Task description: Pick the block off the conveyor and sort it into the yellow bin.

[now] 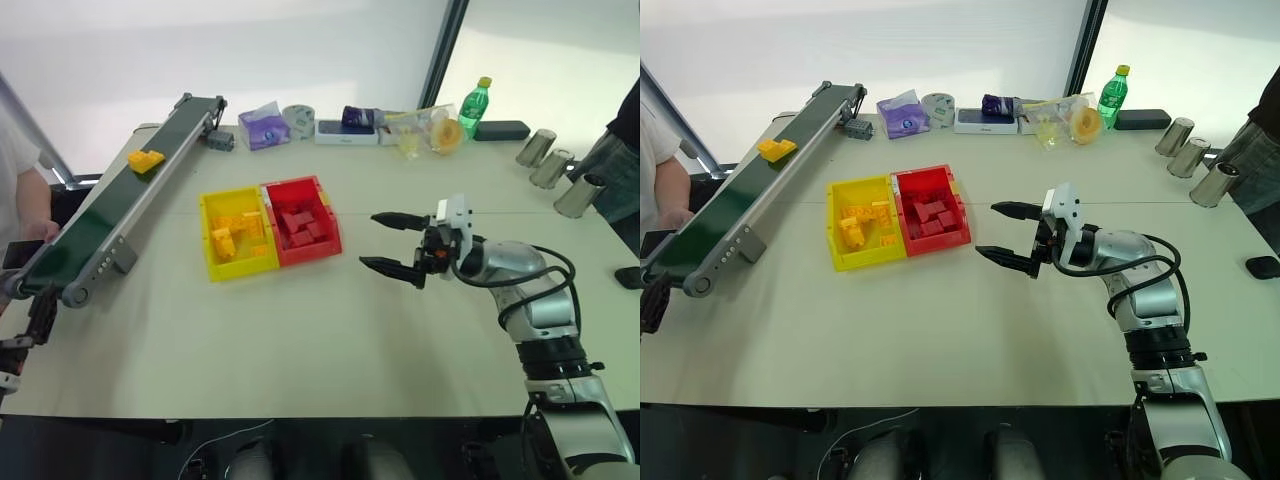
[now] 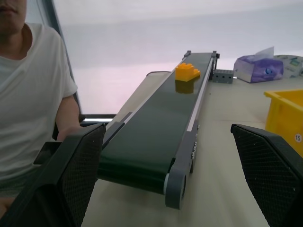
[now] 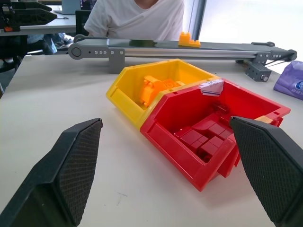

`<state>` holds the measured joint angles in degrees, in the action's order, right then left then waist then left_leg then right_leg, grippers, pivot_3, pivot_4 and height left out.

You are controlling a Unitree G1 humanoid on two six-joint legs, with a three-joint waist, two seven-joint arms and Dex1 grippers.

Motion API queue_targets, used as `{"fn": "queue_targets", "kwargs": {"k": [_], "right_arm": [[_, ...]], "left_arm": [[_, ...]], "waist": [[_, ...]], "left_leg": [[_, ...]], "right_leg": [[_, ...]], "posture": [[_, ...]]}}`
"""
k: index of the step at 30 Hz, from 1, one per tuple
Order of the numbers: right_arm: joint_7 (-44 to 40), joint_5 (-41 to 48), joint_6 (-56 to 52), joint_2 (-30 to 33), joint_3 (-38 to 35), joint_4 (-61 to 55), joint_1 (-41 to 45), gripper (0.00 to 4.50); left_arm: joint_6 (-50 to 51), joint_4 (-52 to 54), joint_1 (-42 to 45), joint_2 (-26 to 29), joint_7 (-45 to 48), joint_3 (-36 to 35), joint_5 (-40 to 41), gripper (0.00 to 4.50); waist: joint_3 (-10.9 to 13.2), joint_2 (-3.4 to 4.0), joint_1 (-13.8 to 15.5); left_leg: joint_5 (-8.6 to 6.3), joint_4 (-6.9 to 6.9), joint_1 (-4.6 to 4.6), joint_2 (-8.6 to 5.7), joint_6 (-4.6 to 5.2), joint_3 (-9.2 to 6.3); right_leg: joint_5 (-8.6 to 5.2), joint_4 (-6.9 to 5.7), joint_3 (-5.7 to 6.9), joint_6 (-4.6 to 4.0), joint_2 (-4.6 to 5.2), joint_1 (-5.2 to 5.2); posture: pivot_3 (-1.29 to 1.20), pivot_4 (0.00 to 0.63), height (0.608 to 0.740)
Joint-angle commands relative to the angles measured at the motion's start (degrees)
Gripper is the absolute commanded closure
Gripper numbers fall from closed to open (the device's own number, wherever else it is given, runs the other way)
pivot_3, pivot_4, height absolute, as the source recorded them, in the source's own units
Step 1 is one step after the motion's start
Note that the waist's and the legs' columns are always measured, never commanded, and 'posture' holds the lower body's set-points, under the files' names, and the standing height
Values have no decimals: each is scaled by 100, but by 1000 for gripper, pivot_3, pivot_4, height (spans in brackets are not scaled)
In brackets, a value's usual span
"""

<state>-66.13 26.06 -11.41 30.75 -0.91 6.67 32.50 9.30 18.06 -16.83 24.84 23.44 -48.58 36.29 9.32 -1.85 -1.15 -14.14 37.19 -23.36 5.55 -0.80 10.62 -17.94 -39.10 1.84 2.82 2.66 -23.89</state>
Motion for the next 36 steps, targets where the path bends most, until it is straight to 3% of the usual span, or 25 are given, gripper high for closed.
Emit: {"fn": "queue_targets", "kwargs": {"k": [1,12,25,36], "right_arm": [[4,99,20,40,-113,-268,105,0],[94,104,-109,19,-89,-427,107,0],[117,86,-111,0,-68,-459,51,0],[278,110,-314,50,-99,-738,-27,0]], "left_arm": [[-10,42,69,132,-86,-163,142,20],[149,26,177,312,-146,-85,175,20],[1205,-1400,1472,1646,-139,420,-107,20],[1324,-1988,1987,1772,172,703,-268,20]], "waist": [[0,0,3],[0,0,6],[0,0,-1],[0,0,-11]], "left_leg": [[0,0,0,0,0,0],[0,0,0,0,0,0],[9,-4,-1,1,-15,4],[14,-6,-4,1,-25,9]], "right_leg": [[0,0,0,0,0,0],[0,0,0,0,0,0],[0,0,1,0,-2,-6],[1,-1,0,1,0,-12]], "posture": [[0,150,740],[0,150,740],[0,150,740],[0,150,740]]}}
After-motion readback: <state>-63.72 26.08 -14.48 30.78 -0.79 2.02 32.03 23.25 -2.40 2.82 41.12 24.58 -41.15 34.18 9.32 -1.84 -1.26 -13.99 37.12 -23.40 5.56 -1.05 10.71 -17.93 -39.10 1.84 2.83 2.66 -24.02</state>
